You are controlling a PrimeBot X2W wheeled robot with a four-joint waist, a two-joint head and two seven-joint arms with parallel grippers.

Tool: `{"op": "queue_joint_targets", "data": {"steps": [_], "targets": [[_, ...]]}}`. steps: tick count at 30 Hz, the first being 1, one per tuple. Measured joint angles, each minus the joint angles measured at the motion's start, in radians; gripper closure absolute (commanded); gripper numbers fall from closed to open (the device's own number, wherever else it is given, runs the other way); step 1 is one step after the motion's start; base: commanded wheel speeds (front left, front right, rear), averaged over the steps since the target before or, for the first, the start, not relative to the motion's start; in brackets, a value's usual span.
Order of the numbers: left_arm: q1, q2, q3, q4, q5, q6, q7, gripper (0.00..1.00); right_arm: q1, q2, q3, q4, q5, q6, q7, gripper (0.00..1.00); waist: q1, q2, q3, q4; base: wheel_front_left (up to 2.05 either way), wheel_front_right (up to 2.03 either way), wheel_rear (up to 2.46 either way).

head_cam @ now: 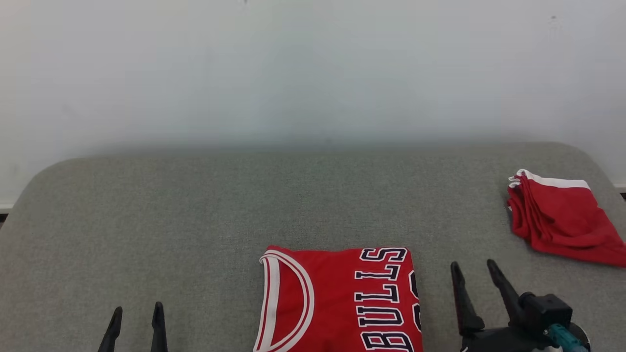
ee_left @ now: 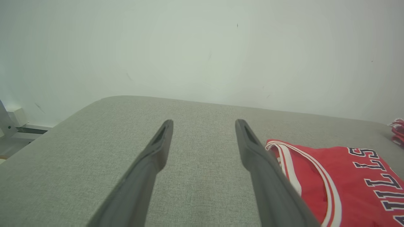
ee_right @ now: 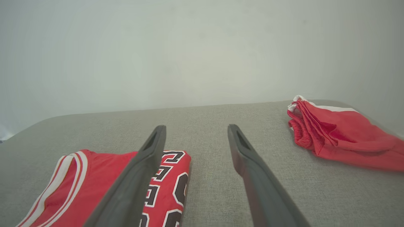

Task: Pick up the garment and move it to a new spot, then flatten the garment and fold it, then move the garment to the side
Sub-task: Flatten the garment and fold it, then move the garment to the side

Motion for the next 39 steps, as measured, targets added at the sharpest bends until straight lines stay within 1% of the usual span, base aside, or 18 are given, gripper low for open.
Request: {"op": "queue_joint_targets", "data": {"steps": [3,7,13,16,20,30,32,33,35,36,39], "targets": [[0.015,-0.008,0.016,0.01,0.003,-0.003,0.0,0.0,0.01,-0.002,0.009,0.026,-0.01,0.0,-0.012,0.0,0.0,0.0,-0.006,-0.011,0.0,0.0,0.0],[0.034,-0.01,0.025,0.039,0.004,-0.019,0.0,0.0,0.01,-0.002,-0.004,0.049,-0.012,0.0,-0.011,0.0,0.0,0.0,-0.009,-0.013,0.0,0.0,0.0],[0.033,-0.011,0.037,0.057,0.002,-0.035,0.0,0.0,0.006,-0.001,0.0,0.054,-0.02,0.0,-0.007,0.0,0.0001,0.0,-0.008,-0.014,0.0,0.0,0.0],[0.033,-0.011,0.044,0.06,0.002,-0.036,0.0,0.0,0.005,0.0,0.002,0.054,-0.02,0.0,-0.006,0.0,0.0001,0.0,-0.008,-0.016,0.0,0.0,0.0],[0.033,-0.014,0.048,0.063,0.003,-0.042,0.0,0.0,0.004,0.001,0.03,0.061,-0.007,0.0,0.007,0.0,0.0002,0.0,-0.006,-0.015,0.0,0.0,0.0],[0.032,-0.02,0.051,0.061,0.016,-0.046,0.0,0.0,-0.014,0.002,0.048,0.058,-0.005,0.0,0.028,0.0,0.0001,0.0,0.008,-0.012,0.0,0.0,0.0],[0.032,-0.023,0.051,0.057,0.021,-0.047,0.0,0.0,-0.014,0.002,0.059,0.058,-0.007,0.0,0.06,0.0,0.0001,0.0001,0.012,-0.01,0.0,0.0,0.0],[0.032,-0.026,0.051,0.055,0.022,-0.05,0.0,0.0,-0.016,0.002,0.06,0.058,-0.004,0.0,0.099,0.0,0.0001,0.0,0.014,-0.009,0.0,0.0,0.0],[0.032,-0.029,0.054,0.053,0.022,-0.05,0.0,0.0,-0.026,0.002,0.072,0.055,0.054,0.0,0.233,0.0,0.0001,0.0,0.018,-0.008,0.0,0.0,0.0],[0.033,-0.03,0.056,0.051,0.024,-0.051,0.0,0.0,-0.034,0.004,0.062,0.048,0.079,0.0,0.313,0.0,0.0001,0.0,0.02,-0.007,0.0,0.0,0.0],[0.033,-0.034,0.062,0.048,0.031,-0.053,0.0,0.0,-0.062,0.003,-0.001,-0.001,0.087,0.0,0.52,0.0,0.0002,0.0,0.026,-0.001,0.0,0.0,0.0]]}}
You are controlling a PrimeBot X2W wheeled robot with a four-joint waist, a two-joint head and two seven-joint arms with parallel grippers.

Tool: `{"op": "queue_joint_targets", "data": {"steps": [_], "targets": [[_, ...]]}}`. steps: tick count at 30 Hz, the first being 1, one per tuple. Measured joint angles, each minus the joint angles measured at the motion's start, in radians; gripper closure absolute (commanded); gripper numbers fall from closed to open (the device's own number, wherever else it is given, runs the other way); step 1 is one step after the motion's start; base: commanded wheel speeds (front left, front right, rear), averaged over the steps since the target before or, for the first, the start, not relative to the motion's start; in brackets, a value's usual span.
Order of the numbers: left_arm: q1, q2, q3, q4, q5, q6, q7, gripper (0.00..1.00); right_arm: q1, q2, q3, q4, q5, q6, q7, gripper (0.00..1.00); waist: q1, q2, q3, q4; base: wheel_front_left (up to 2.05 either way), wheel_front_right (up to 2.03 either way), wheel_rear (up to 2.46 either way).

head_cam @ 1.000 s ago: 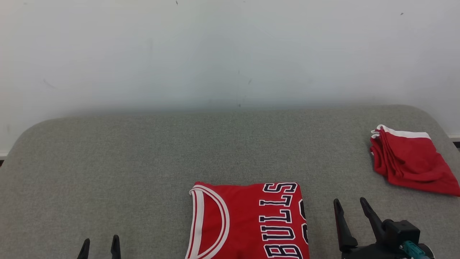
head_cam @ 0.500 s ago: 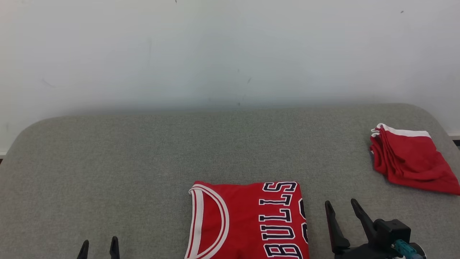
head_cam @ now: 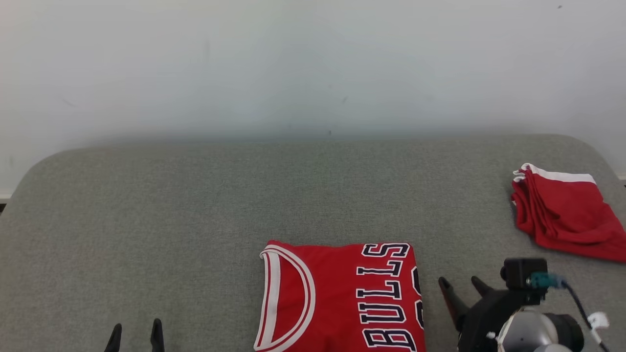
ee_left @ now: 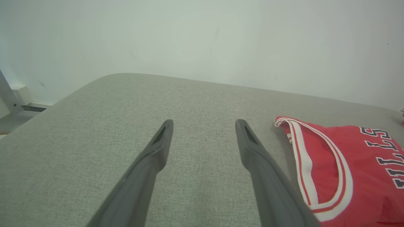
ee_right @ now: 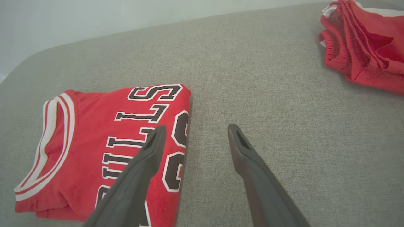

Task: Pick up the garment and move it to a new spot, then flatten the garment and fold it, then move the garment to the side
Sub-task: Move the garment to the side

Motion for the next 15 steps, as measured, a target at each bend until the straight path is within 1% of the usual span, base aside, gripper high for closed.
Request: {"op": "queue_joint_targets", "data": {"steps": [3,7,10,15], "targets": [[0.0,-0.007,-0.003,-0.002,0.0,-0.001,0.0,0.0,-0.026,-0.003,-0.006,-0.044,-0.02,0.0,0.179,0.0,-0.0001,0.0,0.006,0.012,0.0,0.0,0.0],[-0.004,-0.009,-0.018,-0.001,0.006,-0.001,0.0,0.0,-0.037,0.0,-0.006,-0.048,-0.044,0.0,0.353,0.0,0.0,0.0,0.017,0.034,0.0,0.0,0.0],[-0.009,-0.01,-0.026,-0.001,0.006,-0.002,0.0,0.0,-0.038,0.0,-0.007,-0.06,-0.043,0.0,0.418,0.0,0.0,0.0,0.026,0.055,0.0,0.0,0.0],[-0.026,-0.009,-0.033,-0.006,0.006,-0.002,0.0,0.0,-0.057,0.0,-0.051,-0.049,-0.08,0.0,0.452,0.0,0.0,0.0,0.052,0.089,0.0,0.0,0.0]]}}
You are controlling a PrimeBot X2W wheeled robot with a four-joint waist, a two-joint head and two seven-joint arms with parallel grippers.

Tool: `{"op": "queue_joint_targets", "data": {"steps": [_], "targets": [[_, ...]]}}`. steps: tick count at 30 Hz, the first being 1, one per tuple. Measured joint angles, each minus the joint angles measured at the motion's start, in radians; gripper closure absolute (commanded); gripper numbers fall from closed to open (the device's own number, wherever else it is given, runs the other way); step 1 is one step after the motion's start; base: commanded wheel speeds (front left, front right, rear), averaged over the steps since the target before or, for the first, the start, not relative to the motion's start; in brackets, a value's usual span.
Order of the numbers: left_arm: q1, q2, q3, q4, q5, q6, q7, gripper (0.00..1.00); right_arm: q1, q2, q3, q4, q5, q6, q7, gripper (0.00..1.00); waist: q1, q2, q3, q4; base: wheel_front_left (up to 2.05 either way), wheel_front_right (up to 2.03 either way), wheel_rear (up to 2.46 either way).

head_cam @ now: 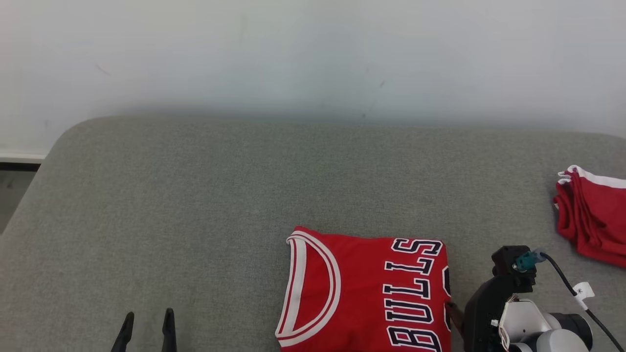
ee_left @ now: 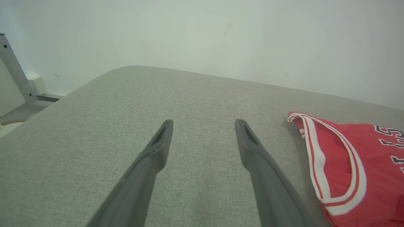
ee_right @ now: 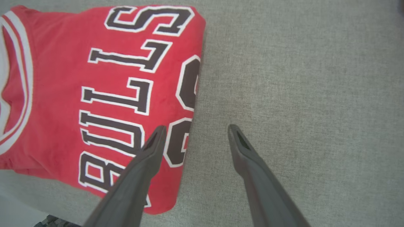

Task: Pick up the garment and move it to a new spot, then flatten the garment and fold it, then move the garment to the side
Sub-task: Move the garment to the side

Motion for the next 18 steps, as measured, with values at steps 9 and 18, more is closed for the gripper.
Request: {"op": "queue_joint_targets", "data": {"steps": [9,18], "targets": [[-0.02,-0.001,-0.014,-0.003,0.001,-0.004,0.0,0.0,-0.04,-0.001,-0.04,0.127,-0.036,0.0,-0.022,0.0,0.0001,0.0001,0.045,0.061,0.0,0.0,0.0],[-0.024,-0.003,-0.018,-0.008,0.002,-0.005,0.0,0.0,-0.071,-0.004,-0.03,0.201,-0.014,0.0,-0.031,0.82,0.0,-0.0001,0.07,0.088,0.0,0.0,0.0]]}}
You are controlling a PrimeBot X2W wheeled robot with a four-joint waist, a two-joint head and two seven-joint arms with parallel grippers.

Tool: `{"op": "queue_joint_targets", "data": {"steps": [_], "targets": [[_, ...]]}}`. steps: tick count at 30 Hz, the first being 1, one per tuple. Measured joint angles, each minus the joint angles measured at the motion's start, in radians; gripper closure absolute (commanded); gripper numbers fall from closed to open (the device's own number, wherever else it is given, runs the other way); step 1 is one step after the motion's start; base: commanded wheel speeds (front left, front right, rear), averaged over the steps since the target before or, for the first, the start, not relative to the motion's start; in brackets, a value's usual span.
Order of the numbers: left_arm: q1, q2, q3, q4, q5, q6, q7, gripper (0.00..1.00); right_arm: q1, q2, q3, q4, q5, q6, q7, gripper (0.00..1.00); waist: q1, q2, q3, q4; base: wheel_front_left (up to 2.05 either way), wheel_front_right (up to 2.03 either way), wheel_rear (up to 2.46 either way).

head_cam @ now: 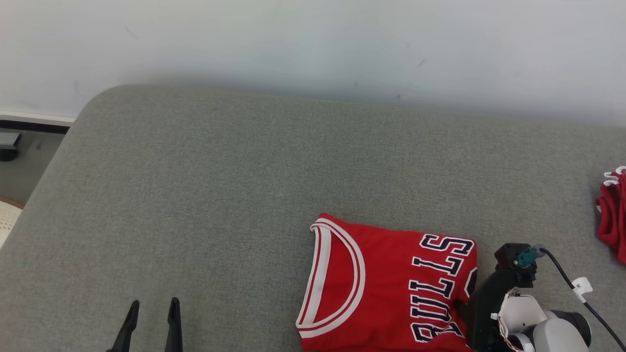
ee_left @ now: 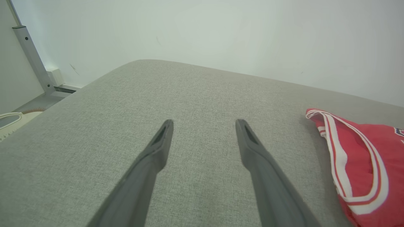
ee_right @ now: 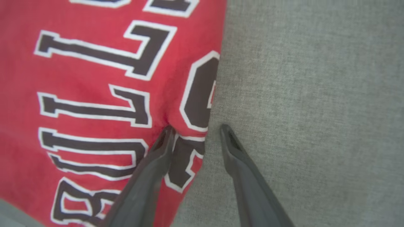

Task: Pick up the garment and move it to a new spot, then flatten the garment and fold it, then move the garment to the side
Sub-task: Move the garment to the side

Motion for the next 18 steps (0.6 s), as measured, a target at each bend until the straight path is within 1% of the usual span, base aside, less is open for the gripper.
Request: {"op": "queue_joint_targets", "data": {"steps": [1,4,8,13,15,16,18], "targets": [[0.0,0.0,0.001,-0.004,0.0,0.0,0.0,0.0,-0.005,0.0,0.005,0.003,0.002,0.0,-0.006,1.0,0.0,0.0,0.002,0.0,0.0,0.0,0.0],[-0.012,-0.004,0.005,-0.017,0.0,0.0,0.0,0.0,-0.017,0.001,0.025,0.003,0.004,0.0,-0.03,1.0,0.0,0.0,0.006,-0.008,0.0,0.0,0.0],[-0.02,-0.011,0.004,-0.038,0.0,0.0,0.0,0.0,-0.057,0.003,0.041,-0.003,-0.028,0.0,-0.05,1.0,0.0001,0.0001,0.017,-0.026,0.0,0.0,0.0],[-0.045,-0.02,-0.009,-0.074,0.008,0.0,0.0,0.0,-0.169,-0.003,0.068,-0.044,-0.087,0.0,-0.037,1.0,0.0002,0.0001,0.038,-0.063,0.0,0.0,0.0],[-0.058,-0.024,-0.013,-0.094,0.009,0.0,0.0,0.0,-0.215,-0.036,0.083,-0.068,-0.101,0.0,-0.029,1.0,0.0001,0.0001,0.048,-0.08,0.0,0.0,0.0],[-0.069,-0.027,-0.019,-0.117,0.018,0.0,0.0,0.0,-0.257,-0.085,0.089,-0.081,-0.101,0.0,-0.018,1.0,0.0002,0.0002,0.06,-0.099,0.0,0.0,0.0],[-0.08,-0.03,-0.026,-0.133,0.023,0.0,0.0,0.0,-0.294,-0.128,0.093,-0.097,-0.097,0.0,-0.005,1.0,0.0002,0.0002,0.073,-0.12,0.0,0.0,0.0]]}}
